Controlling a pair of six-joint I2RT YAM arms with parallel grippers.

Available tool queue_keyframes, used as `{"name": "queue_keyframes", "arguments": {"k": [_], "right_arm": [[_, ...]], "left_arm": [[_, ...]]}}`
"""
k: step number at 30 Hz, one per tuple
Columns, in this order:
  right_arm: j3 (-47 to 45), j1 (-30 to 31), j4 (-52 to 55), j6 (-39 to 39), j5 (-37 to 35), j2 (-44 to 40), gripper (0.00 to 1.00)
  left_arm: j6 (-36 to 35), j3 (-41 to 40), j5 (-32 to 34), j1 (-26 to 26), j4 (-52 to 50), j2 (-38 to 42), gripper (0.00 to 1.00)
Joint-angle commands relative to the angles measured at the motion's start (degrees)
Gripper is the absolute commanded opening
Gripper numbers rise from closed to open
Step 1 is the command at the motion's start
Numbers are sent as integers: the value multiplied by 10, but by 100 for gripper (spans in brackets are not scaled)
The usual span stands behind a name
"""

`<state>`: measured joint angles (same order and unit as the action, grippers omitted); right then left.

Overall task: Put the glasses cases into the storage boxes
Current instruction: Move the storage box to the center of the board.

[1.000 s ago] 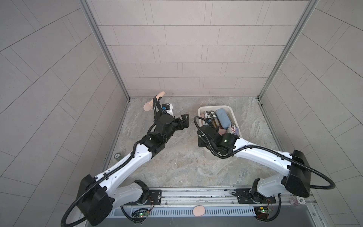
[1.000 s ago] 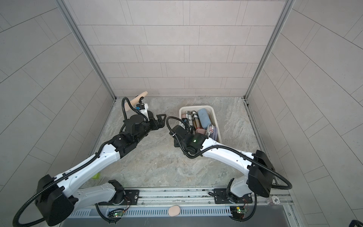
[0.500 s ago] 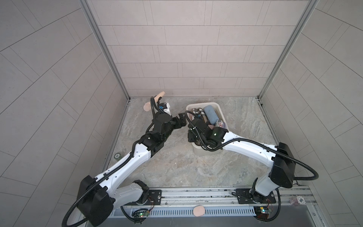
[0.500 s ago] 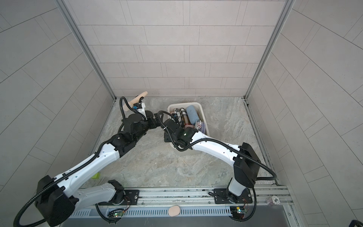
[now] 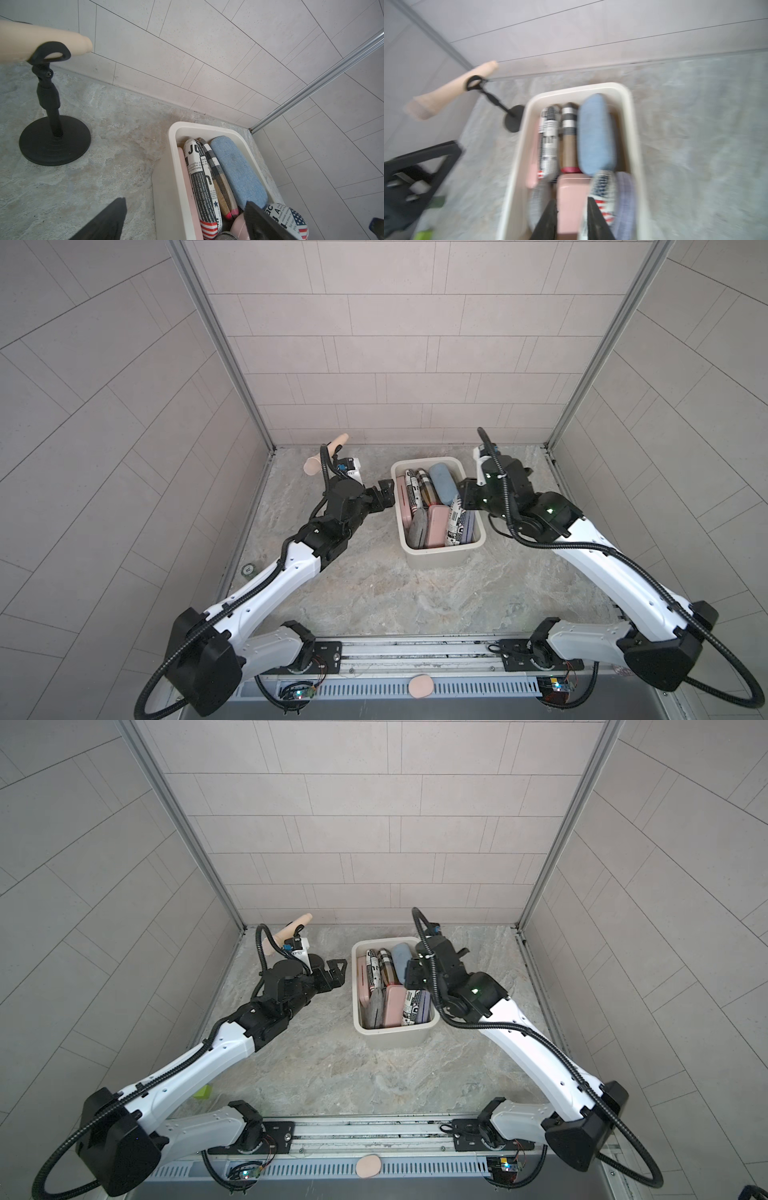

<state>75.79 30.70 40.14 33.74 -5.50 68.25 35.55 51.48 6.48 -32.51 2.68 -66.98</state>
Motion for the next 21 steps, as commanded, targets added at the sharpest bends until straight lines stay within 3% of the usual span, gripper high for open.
{"name": "queue_keyframes", "arguments": {"k": [1, 8, 12, 21], "right_arm": [[-61, -48, 68, -55, 55, -44, 25], [-140, -55, 68, -76, 128, -65, 32], [-169, -55, 51, -68, 118, -56, 31], [-181, -38, 25, -8, 132, -35, 14]], "left_arm": [[11, 11, -5, 4, 2, -6, 96], [14, 12, -12, 5, 3, -16, 96], [15, 12, -13, 4, 3, -18, 96], [15, 13, -18, 5, 4, -19, 96]]}}
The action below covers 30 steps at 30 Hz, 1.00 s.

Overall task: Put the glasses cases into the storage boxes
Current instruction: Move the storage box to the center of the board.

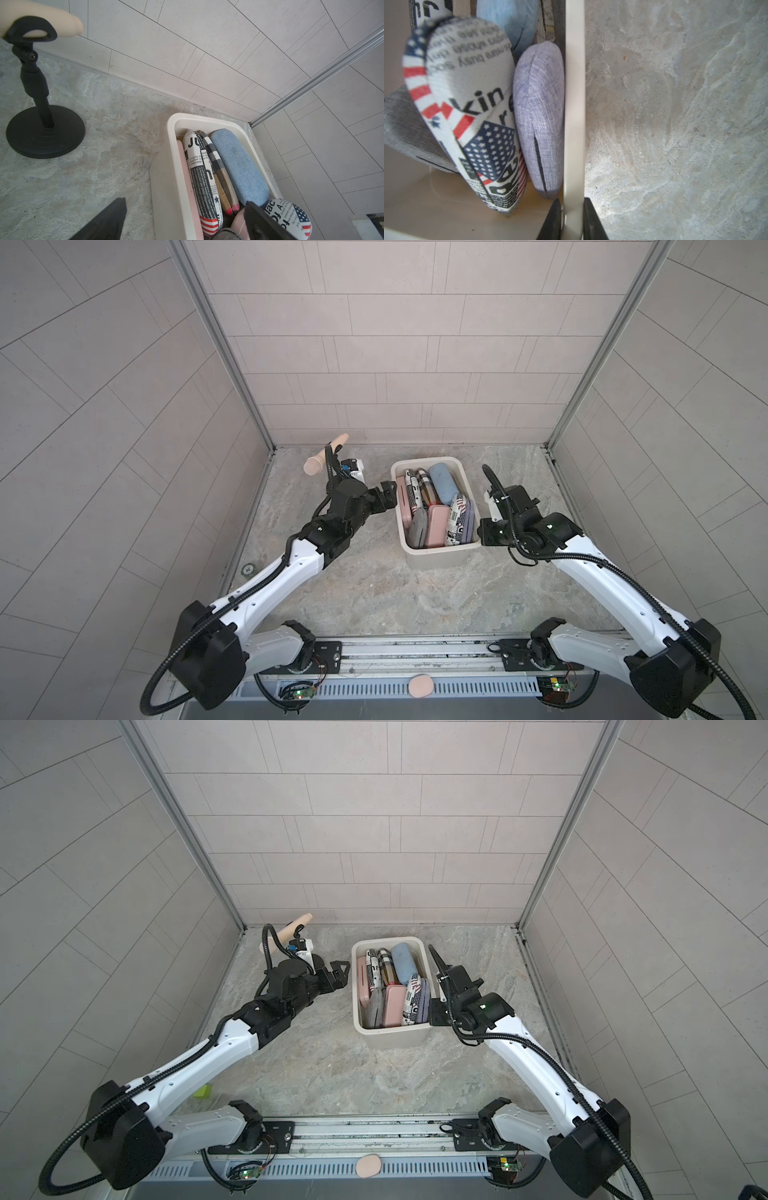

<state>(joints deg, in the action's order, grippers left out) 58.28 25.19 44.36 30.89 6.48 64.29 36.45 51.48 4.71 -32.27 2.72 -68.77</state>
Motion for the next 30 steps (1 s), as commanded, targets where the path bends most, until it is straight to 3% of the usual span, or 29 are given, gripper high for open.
{"name": "queue_keyframes", "arguments": {"k": [1, 3, 9, 17, 23, 26, 30], "right_arm": [[-10, 27, -30, 34, 4, -1, 12], [-26, 52, -64, 80, -16, -16, 7], [-60, 109, -135, 179, -79, -39, 6], [-69, 118, -170, 203, -74, -29, 7], [-55, 127, -148, 196, -96, -37, 17], [-43, 127, -118, 191, -118, -51, 31], [-30, 127, -92, 179, -149, -74, 39]], "left_arm": [[5, 13, -1, 2, 3, 0, 96], [6, 13, -2, 2, 4, 1, 96], [6, 13, -3, 1, 4, 3, 96], [6, 13, -4, 1, 5, 8, 96], [2, 13, -2, 2, 4, 11, 96], [-6, 16, 2, 2, 2, 15, 96], [-24, 18, 7, 2, 0, 26, 96]]}}
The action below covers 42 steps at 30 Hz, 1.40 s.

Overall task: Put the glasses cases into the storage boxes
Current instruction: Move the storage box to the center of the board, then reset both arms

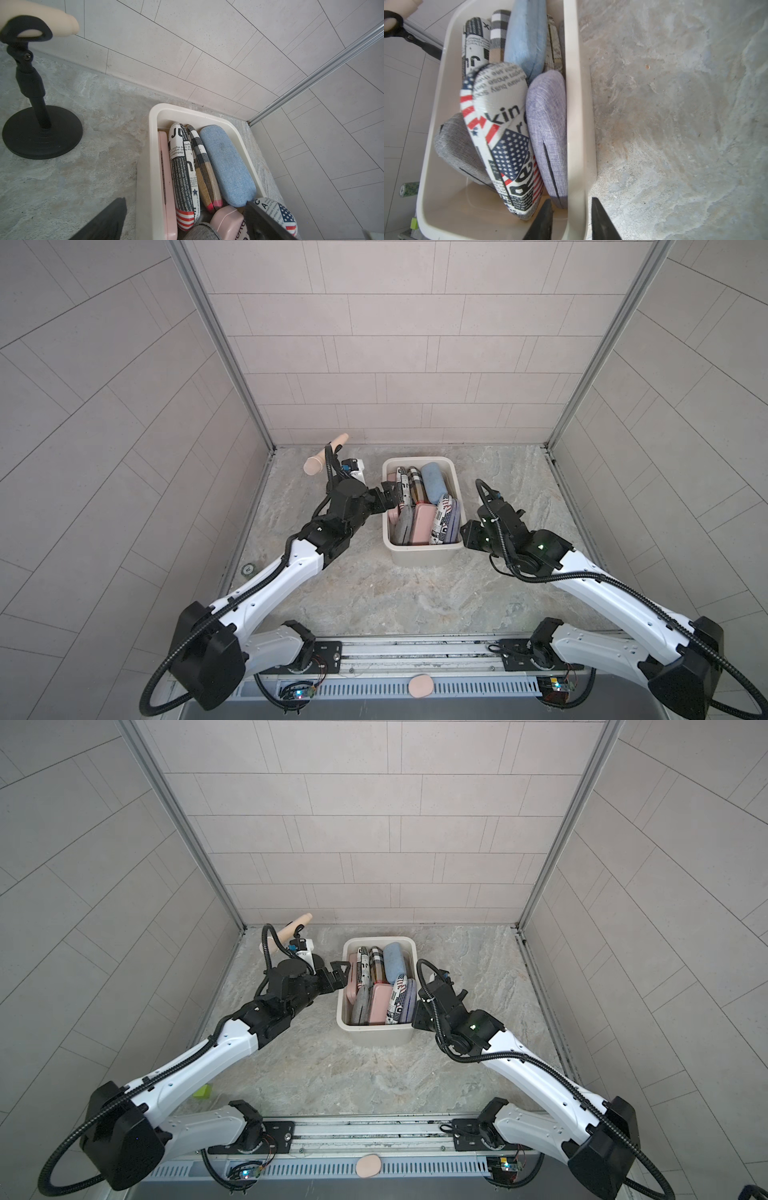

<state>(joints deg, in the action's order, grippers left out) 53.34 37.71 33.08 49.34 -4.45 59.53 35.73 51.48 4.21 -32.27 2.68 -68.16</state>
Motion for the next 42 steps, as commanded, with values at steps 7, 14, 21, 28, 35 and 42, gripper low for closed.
{"name": "queue_keyframes", "arguments": {"k": [7, 14, 21, 28, 35, 42], "right_arm": [[101, -13, 82, -168, -122, -59, 64], [167, -14, 45, -246, -203, -83, 100], [97, -23, -12, -303, -263, -90, 100], [16, -127, -113, -379, -209, -130, 100], [-39, -228, -177, -451, -137, -120, 100], [-84, -283, -223, -495, -54, -91, 100]], "left_arm": [[-64, 39, 17, 0, -17, 33, 96], [-148, 165, 62, -1, -171, 59, 100], [-201, 142, 175, -2, -316, 145, 100], [-263, -70, 330, 1, -192, 283, 100], [-344, -252, 409, 24, 89, 315, 100], [-399, -375, 446, 91, 383, 168, 100]]}}
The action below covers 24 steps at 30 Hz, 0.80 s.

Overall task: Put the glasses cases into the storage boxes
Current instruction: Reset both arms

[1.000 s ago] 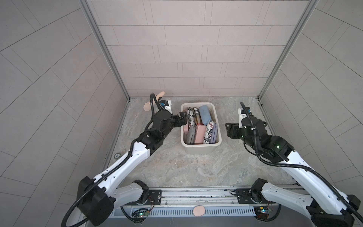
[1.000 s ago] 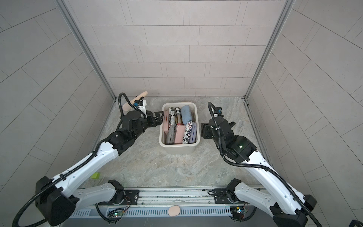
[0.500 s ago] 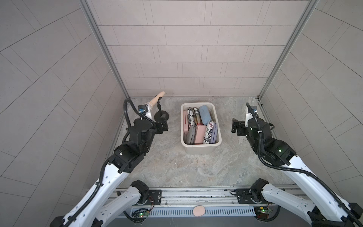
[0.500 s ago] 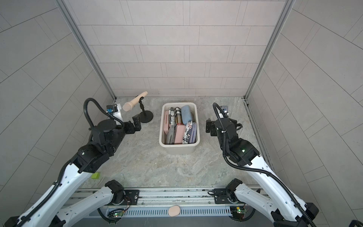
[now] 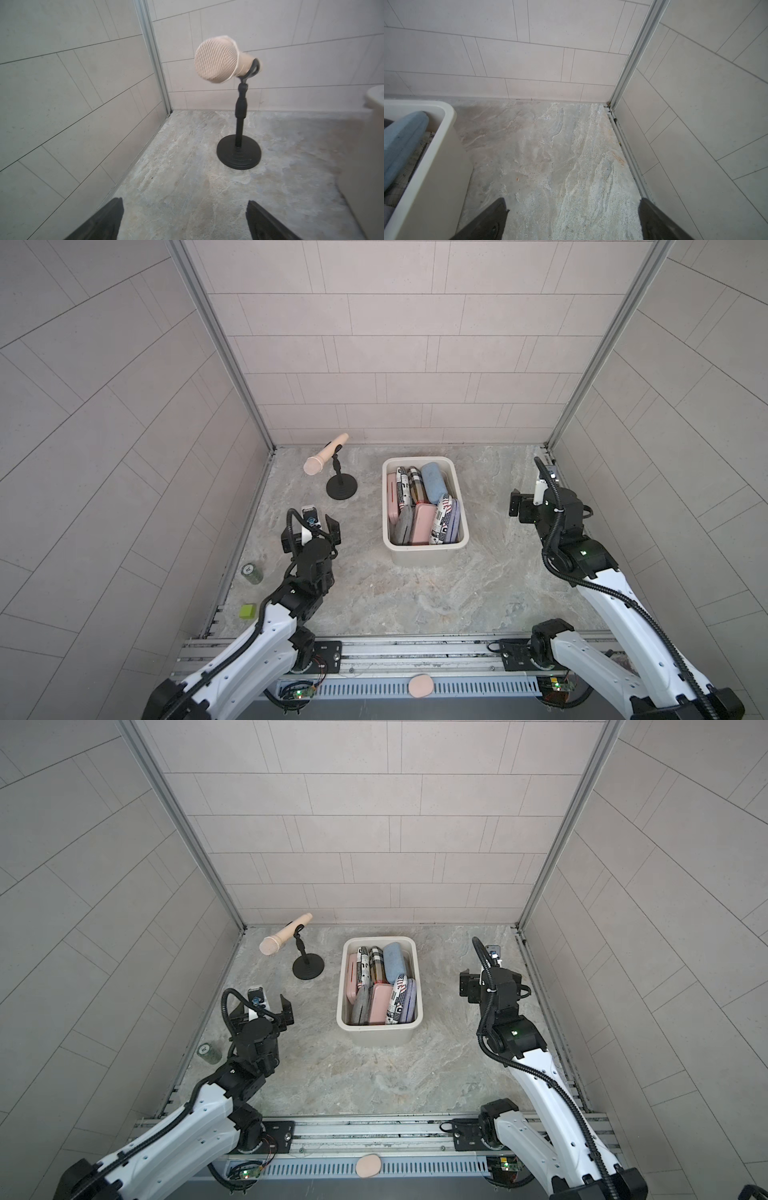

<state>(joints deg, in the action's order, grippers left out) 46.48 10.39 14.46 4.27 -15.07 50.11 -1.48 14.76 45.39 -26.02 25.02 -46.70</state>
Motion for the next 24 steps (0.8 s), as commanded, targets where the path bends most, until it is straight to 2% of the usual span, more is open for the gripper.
{"name": "queue_keyframes", "arguments": {"k": [1, 4, 7, 12, 14, 15, 16, 19, 21, 24], "right_arm": [[-23, -14, -41, -54, 62, 4, 100], [-38, -20, -45, -66, 85, 16, 100], [-59, -21, -55, -60, 98, 33, 100], [-107, -30, -104, -64, 97, 45, 100], [-128, -36, -120, -67, 98, 50, 100], [-133, -38, -126, -70, 98, 51, 100], [-139, -42, -139, -72, 95, 53, 100], [-164, -53, -186, -76, 100, 64, 100], [-172, -59, -209, -78, 101, 77, 100], [-183, -75, -249, -76, 105, 95, 100]], "left_arm": [[-30, -12, 17, 45, 179, -77, 100], [10, -28, -32, 85, 243, -162, 100], [13, -32, -61, 112, 339, -261, 100], [9, -17, -90, 144, 434, -392, 100], [20, -14, -145, 175, 470, -433, 100], [29, -8, -175, 182, 431, -430, 100], [41, 10, -174, 184, 387, -432, 100], [24, 48, -192, 190, 371, -460, 100], [39, 75, -194, 192, 283, -440, 100], [34, 74, -198, 197, 313, -456, 100]]}}
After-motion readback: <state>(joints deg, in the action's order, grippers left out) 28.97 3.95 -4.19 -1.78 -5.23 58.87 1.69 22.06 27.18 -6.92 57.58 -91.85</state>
